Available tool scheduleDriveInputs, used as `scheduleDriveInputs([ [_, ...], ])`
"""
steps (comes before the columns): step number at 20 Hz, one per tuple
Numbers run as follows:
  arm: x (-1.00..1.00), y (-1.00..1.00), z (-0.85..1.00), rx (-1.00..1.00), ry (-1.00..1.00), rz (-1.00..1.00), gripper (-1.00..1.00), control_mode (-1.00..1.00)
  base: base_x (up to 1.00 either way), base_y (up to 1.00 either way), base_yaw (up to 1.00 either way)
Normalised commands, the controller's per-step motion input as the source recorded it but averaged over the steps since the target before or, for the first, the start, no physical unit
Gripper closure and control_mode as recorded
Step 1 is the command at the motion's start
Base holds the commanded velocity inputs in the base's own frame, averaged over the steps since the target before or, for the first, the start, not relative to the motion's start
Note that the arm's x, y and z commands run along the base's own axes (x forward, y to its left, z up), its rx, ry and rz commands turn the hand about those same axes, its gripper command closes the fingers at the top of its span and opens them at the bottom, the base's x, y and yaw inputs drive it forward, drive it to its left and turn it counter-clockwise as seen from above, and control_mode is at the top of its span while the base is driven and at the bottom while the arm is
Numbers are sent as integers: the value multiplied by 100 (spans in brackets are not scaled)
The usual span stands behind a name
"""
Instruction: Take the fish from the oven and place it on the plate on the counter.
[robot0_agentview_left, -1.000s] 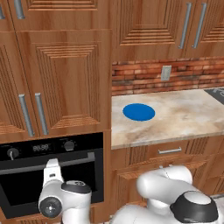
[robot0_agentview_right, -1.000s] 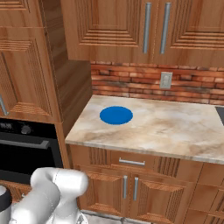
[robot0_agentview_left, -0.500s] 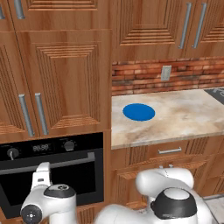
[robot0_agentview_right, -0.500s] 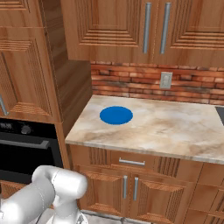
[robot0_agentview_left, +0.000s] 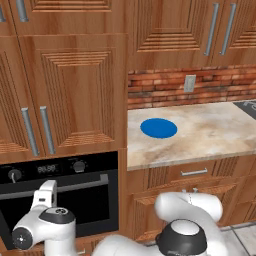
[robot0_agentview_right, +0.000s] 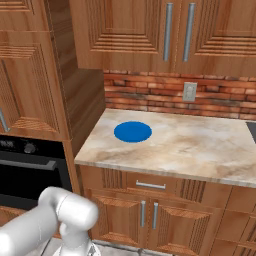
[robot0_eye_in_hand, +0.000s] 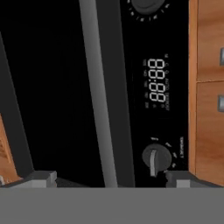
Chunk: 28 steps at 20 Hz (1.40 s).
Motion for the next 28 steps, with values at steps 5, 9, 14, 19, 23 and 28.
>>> scheduleDriveInputs([
  [5, 54, 2, 0, -2, 0, 0, -100, -100, 0, 0, 0],
  [9, 47, 1, -6, 0, 0, 2, -100, -100, 0, 0, 0],
  [14, 15, 0, -23, 0, 0, 6, -100, -100, 0, 0, 0],
  [19, 3, 0, -33, 0, 1, 5, -100, -100, 0, 0, 0],
  [23, 9, 0, -43, 0, 0, 4, -100, -100, 0, 0, 0],
  [28, 36, 0, -18, 0, 4, 5, -100, -100, 0, 0, 0],
])
